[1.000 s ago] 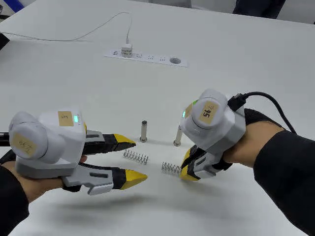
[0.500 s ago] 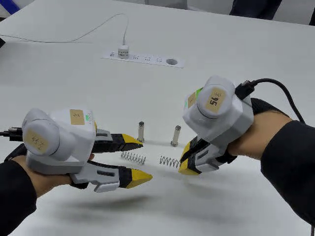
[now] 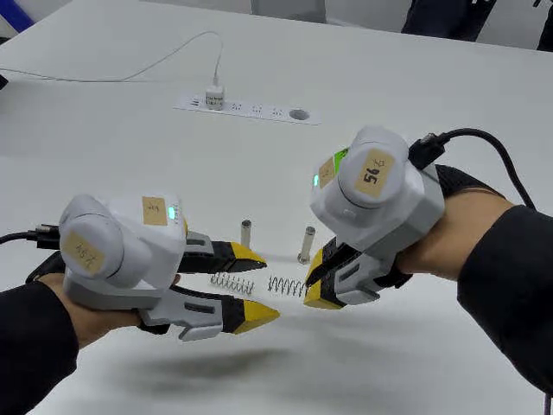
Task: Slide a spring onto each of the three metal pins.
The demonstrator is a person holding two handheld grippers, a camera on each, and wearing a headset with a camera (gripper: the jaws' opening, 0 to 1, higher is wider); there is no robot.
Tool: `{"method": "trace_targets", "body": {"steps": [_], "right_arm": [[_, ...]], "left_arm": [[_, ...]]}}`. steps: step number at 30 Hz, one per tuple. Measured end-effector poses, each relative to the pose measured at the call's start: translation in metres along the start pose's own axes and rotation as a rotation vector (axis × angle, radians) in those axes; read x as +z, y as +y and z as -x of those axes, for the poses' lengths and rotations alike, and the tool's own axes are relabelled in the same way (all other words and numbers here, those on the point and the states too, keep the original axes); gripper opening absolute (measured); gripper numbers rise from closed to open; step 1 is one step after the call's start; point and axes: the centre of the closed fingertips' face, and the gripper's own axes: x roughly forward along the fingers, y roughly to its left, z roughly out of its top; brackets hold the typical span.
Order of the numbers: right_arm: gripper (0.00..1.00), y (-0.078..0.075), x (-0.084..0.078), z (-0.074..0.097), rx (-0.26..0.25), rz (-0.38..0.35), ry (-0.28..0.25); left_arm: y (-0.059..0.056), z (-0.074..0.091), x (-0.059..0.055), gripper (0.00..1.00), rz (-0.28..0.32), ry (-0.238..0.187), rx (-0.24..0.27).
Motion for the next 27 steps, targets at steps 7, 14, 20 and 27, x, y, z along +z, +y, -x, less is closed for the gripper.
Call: {"method": "trace_targets", "body": {"steps": [7, 14, 20, 27], "right_arm": [[0.12, 0.0028, 0.0052, 0.0011, 0.007, 0.024, -0.007], [0.12, 0.0063, 0.0061, 0.0015, 0.015, 0.047, -0.009], [0.12, 0.0087, 0.0056, 0.0015, 0.021, 0.062, -0.005], [0.12, 0.0081, 0.0087, 0.0072, 0.022, 0.065, -0.015]], "left_arm": [[-0.0029, -0.0031, 0.0018, 0.27, -0.019, -0.002, -0.012], [-0.0046, -0.0044, 0.0011, 0.17, -0.043, 0.001, -0.017], [-0.0059, -0.0051, 0.0009, 0.13, -0.050, 0.005, -0.020], [-0.0070, -0.0054, -0.0014, 0.12, -0.054, 0.015, -0.024]]}}
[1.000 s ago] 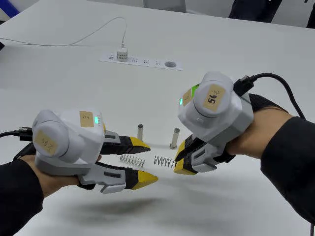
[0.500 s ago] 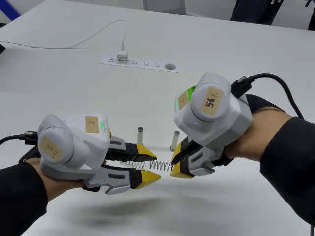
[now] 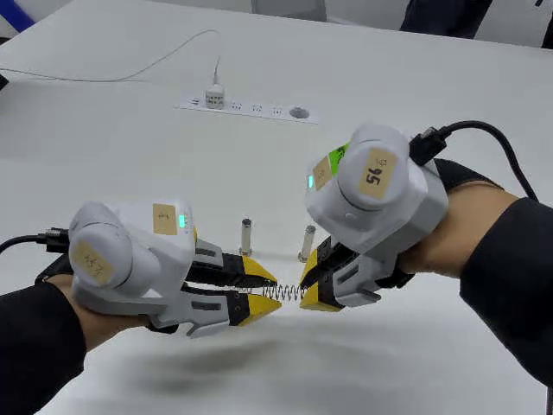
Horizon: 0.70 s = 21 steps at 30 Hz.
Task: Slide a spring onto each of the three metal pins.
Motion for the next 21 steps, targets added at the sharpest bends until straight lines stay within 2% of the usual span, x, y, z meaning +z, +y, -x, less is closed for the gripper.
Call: {"method": "trace_targets", "body": {"steps": [21], "right_arm": [[0.12, 0.002, 0.021, 0.015, -0.012, 0.025, -0.029]], "left_arm": [[-0.003, -0.004, -0.001, 0.11, -0.015, 0.017, -0.019]]}}
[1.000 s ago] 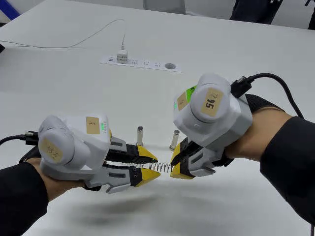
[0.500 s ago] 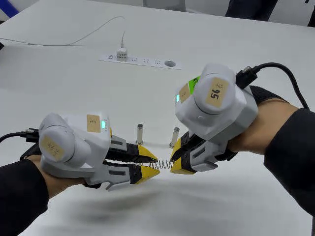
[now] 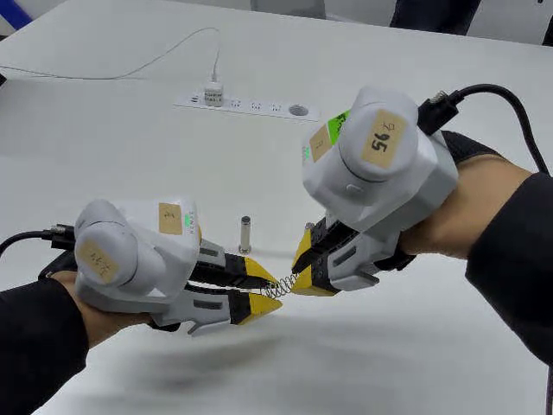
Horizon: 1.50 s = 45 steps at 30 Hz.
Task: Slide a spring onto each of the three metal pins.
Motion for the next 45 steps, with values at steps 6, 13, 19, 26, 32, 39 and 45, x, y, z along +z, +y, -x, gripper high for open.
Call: {"method": "trace_targets", "body": {"steps": [6, 13, 19, 26, 32, 39, 45], "right_arm": [[0.11, -0.001, 0.009, 0.003, -0.007, 0.010, -0.018], [0.11, -0.001, 0.017, 0.003, -0.012, 0.014, -0.032], [0.13, 0.000, 0.016, 0.002, -0.006, 0.011, -0.026], [0.15, -0.001, 0.009, 0.000, 0.003, -0.005, -0.011], [0.15, -0.001, 0.008, -0.003, 0.008, -0.024, -0.024], [0.14, -0.001, 0.007, -0.004, 0.011, -0.043, -0.031], [0.13, 0.000, 0.007, -0.005, 0.013, -0.040, -0.033]], "left_arm": [[0.000, -0.001, 0.002, 0.11, 0.001, -0.004, -0.001], [-0.001, -0.002, 0.003, 0.11, 0.005, -0.009, -0.005], [-0.001, -0.002, 0.004, 0.11, 0.009, -0.017, -0.006], [-0.001, -0.001, 0.006, 0.11, 0.008, -0.028, -0.005], [-0.001, -0.001, 0.011, 0.11, 0.008, -0.045, -0.002], [-0.001, 0.000, 0.015, 0.10, 0.009, -0.059, 0.001], [-0.001, 0.000, 0.015, 0.11, 0.006, -0.060, 0.002]]}}
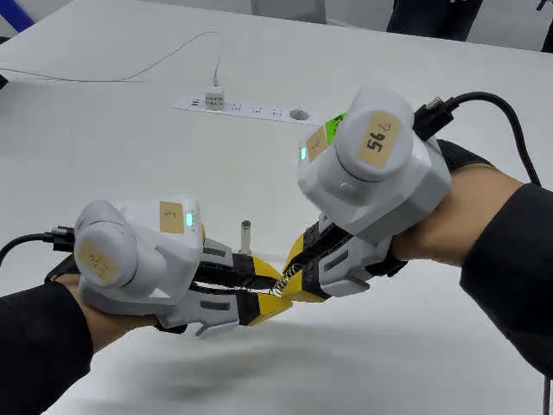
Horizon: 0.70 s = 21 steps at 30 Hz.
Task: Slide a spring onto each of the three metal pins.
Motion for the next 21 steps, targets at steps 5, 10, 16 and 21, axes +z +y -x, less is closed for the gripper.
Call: {"method": "trace_targets", "body": {"steps": [5, 10, 16, 21], "right_arm": [[0.12, 0.000, 0.001, 0.000, 0.001, 0.004, 0.001], [0.12, -0.001, 0.002, 0.001, 0.003, 0.009, 0.006], [0.12, -0.004, 0.002, 0.007, -0.005, 0.009, 0.009], [0.12, -0.010, -0.001, 0.014, -0.022, 0.003, 0.014]], "left_arm": [[0.000, 0.000, 0.000, 0.11, -0.007, 0.001, 0.001], [0.001, 0.000, 0.001, 0.11, -0.011, -0.001, 0.003], [0.003, 0.002, 0.001, 0.13, -0.009, 0.000, 0.011], [0.005, 0.007, 0.000, 0.15, 0.003, 0.002, 0.021]]}}
